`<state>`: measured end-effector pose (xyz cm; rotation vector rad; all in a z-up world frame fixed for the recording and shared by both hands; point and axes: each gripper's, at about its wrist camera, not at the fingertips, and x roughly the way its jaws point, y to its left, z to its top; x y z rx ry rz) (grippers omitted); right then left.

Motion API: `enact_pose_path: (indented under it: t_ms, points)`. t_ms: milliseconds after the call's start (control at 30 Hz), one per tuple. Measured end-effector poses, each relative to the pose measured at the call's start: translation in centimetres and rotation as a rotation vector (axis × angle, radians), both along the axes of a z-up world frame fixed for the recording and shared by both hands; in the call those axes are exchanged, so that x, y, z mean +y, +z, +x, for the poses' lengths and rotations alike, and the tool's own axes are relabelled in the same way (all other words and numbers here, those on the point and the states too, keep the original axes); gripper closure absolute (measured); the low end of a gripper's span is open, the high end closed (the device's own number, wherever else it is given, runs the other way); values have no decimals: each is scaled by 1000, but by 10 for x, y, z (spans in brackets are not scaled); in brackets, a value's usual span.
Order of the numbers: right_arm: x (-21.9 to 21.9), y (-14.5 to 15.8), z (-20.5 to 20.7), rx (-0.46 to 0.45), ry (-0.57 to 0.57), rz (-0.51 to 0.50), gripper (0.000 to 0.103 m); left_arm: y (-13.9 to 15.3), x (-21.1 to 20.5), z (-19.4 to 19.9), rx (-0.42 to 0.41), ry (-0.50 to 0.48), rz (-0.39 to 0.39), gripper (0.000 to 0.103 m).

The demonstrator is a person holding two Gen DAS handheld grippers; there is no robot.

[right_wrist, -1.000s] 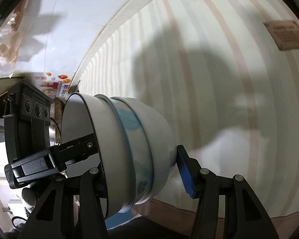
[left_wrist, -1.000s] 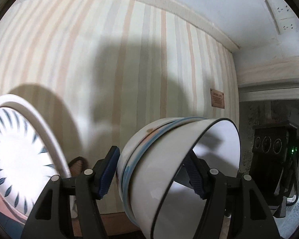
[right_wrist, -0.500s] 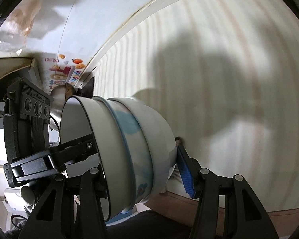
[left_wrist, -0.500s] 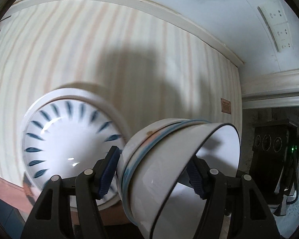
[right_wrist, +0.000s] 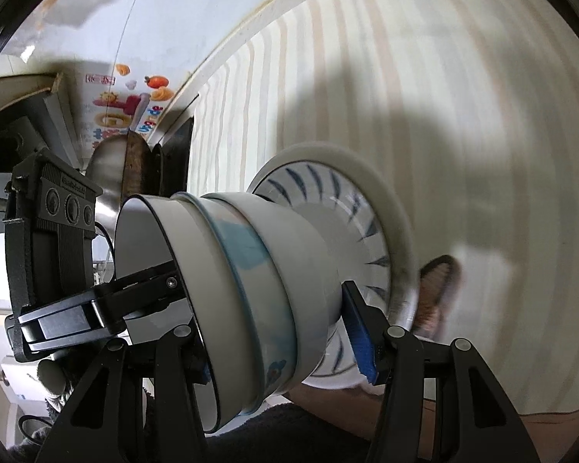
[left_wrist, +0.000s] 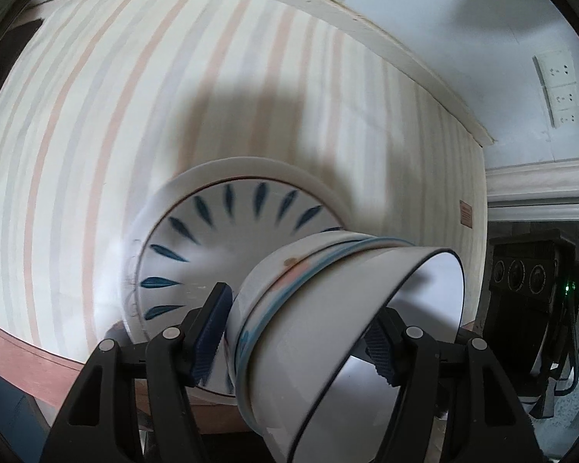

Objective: Organize plates and bowls
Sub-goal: 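Carry the bowl stack onto the plate stack on the cat-print mat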

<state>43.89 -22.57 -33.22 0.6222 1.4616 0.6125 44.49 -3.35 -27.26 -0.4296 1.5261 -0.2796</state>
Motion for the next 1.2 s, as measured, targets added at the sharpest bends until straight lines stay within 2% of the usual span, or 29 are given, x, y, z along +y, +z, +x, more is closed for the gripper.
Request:
enact_pose_path:
  t_ms: [467, 967, 1033, 1200]
  points:
    - [37, -24, 9, 30, 15, -48, 46, -30, 26, 6, 45, 29, -20, 40]
    - [42, -28, 11, 51, 25, -63, 47, -33, 24, 7, 56, 24, 5, 40]
    - [42, -28, 12, 55, 26, -66, 47, -32, 23, 7, 54, 18, 18, 40]
    - [38, -15, 10, 16, 16, -150, 47, -14, 23, 1, -1, 9, 146, 40]
